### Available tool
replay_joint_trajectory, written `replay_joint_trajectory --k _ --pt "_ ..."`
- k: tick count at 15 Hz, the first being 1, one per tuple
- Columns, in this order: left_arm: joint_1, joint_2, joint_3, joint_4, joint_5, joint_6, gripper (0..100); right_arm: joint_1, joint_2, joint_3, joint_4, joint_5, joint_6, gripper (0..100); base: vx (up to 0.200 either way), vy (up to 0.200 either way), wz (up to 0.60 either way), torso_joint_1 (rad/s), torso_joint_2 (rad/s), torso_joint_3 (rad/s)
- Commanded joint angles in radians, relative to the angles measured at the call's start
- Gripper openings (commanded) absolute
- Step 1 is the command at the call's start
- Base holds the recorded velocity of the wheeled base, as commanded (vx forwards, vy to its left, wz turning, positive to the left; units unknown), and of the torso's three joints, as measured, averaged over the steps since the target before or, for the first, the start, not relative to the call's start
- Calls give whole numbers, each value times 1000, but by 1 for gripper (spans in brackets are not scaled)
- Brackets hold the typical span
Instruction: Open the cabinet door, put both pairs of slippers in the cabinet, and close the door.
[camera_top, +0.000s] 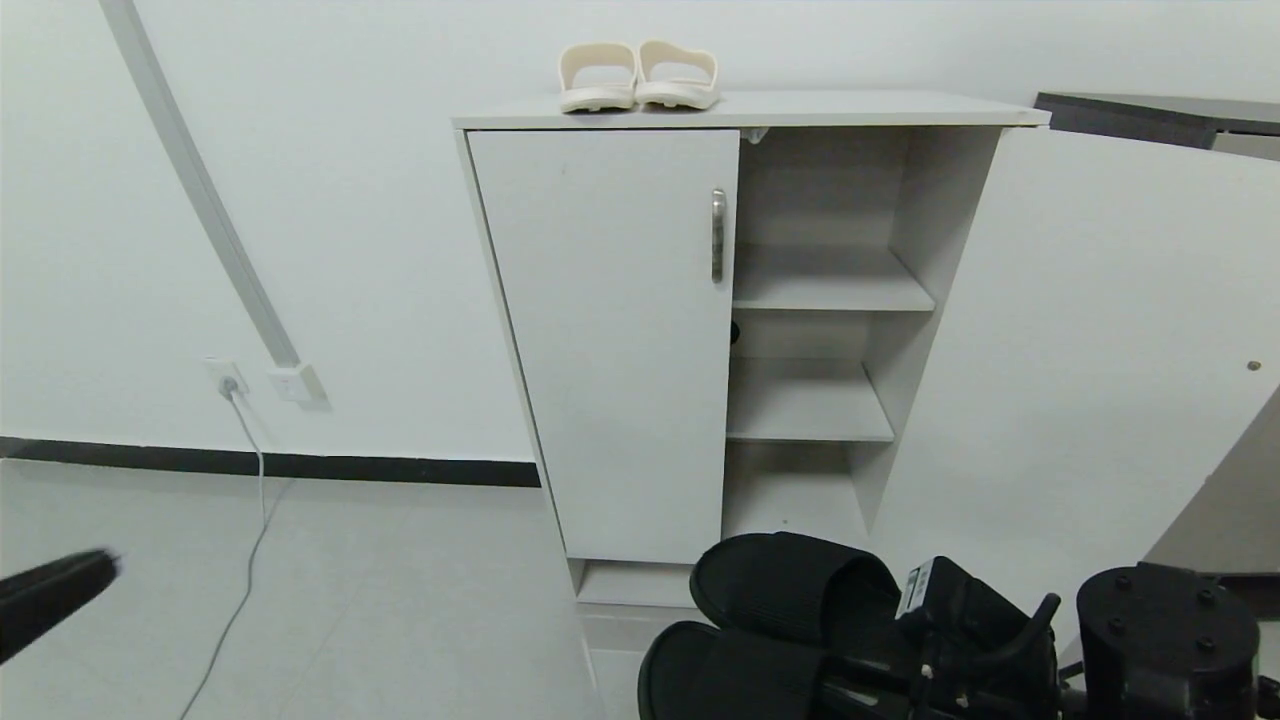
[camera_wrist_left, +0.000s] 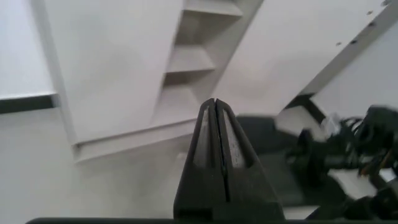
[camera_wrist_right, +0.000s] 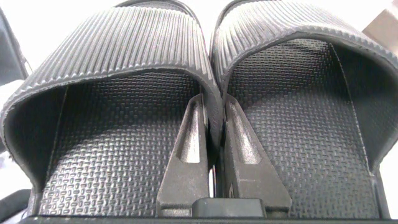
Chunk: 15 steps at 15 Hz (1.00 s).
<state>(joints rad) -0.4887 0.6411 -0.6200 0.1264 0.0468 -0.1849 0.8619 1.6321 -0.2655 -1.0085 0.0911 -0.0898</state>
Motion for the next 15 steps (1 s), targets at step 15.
replay_joint_trajectory --k 15 --pt "490 -640 615 -105 -51 237 0 3 9 -1 1 -1 -1 0 0 0 0 0 0 0"
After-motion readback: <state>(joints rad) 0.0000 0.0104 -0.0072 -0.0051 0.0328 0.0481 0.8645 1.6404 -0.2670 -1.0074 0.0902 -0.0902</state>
